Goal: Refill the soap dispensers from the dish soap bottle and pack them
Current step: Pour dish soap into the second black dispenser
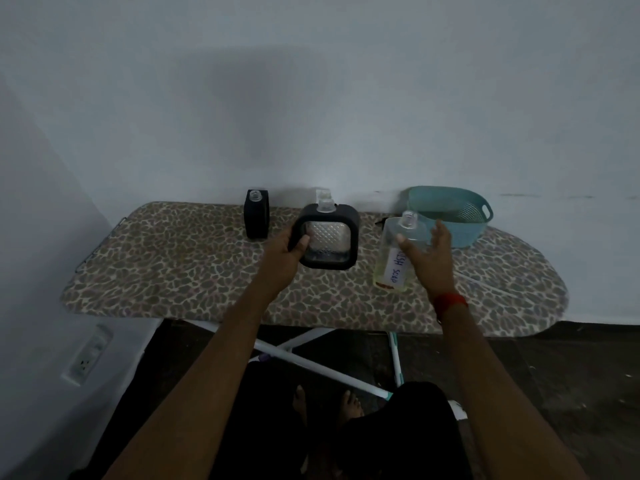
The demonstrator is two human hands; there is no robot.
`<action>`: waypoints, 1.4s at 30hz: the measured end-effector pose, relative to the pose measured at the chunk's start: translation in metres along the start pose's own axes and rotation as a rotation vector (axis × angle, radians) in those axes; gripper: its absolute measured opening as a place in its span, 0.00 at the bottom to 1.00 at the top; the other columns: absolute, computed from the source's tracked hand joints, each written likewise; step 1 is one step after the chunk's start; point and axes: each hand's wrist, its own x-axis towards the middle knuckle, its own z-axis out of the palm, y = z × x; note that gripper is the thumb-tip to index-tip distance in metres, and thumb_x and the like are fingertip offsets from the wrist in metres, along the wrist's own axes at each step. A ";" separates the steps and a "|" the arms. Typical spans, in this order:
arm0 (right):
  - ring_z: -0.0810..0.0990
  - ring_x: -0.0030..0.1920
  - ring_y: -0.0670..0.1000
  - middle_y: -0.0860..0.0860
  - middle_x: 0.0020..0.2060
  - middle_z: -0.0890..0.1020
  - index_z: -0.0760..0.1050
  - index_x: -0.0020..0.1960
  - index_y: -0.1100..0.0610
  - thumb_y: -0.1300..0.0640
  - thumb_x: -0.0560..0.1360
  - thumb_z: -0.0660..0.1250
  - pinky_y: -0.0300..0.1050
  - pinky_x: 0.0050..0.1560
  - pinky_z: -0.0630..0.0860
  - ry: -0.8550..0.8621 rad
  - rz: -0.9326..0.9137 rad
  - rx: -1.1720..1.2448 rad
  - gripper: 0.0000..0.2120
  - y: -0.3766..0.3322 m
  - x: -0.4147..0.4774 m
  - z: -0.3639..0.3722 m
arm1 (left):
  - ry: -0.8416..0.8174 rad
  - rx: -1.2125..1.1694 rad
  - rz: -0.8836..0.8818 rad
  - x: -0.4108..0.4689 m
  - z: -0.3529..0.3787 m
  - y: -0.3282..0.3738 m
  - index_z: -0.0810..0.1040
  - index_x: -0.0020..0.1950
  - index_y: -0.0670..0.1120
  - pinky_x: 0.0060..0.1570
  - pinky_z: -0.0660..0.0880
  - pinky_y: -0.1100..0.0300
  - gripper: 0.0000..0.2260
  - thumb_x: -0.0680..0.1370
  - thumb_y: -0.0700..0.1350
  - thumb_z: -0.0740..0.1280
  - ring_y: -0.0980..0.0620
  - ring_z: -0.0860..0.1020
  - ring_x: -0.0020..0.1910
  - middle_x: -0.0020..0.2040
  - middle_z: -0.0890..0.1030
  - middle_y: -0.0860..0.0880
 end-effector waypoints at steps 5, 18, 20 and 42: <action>0.83 0.50 0.46 0.57 0.57 0.82 0.73 0.64 0.60 0.61 0.73 0.76 0.51 0.53 0.83 -0.102 -0.006 -0.002 0.23 0.023 -0.007 0.009 | 0.045 0.001 -0.028 0.000 0.015 -0.002 0.71 0.69 0.44 0.63 0.74 0.52 0.14 0.83 0.41 0.59 0.47 0.76 0.60 0.60 0.77 0.45; 0.83 0.56 0.45 0.52 0.58 0.82 0.71 0.64 0.62 0.60 0.69 0.80 0.38 0.51 0.81 -0.133 -0.247 -0.018 0.28 -0.040 0.002 -0.011 | -0.020 0.044 -0.029 -0.015 0.013 0.005 0.76 0.60 0.51 0.62 0.74 0.45 0.09 0.84 0.44 0.59 0.44 0.78 0.59 0.59 0.79 0.42; 0.83 0.56 0.46 0.50 0.56 0.82 0.71 0.62 0.62 0.57 0.68 0.81 0.39 0.52 0.81 -0.174 -0.325 -0.065 0.29 -0.073 0.001 -0.018 | -0.034 0.027 -0.001 -0.021 0.010 0.015 0.76 0.59 0.56 0.63 0.74 0.43 0.09 0.84 0.45 0.59 0.44 0.77 0.60 0.60 0.79 0.42; 0.78 0.52 0.39 0.41 0.54 0.79 0.70 0.67 0.48 0.45 0.66 0.80 0.23 0.51 0.67 -0.399 -0.811 -0.613 0.34 -0.202 -0.019 -0.046 | -0.089 -0.078 0.201 -0.054 -0.016 0.115 0.78 0.58 0.46 0.51 0.77 0.64 0.12 0.84 0.46 0.56 0.59 0.81 0.48 0.50 0.83 0.51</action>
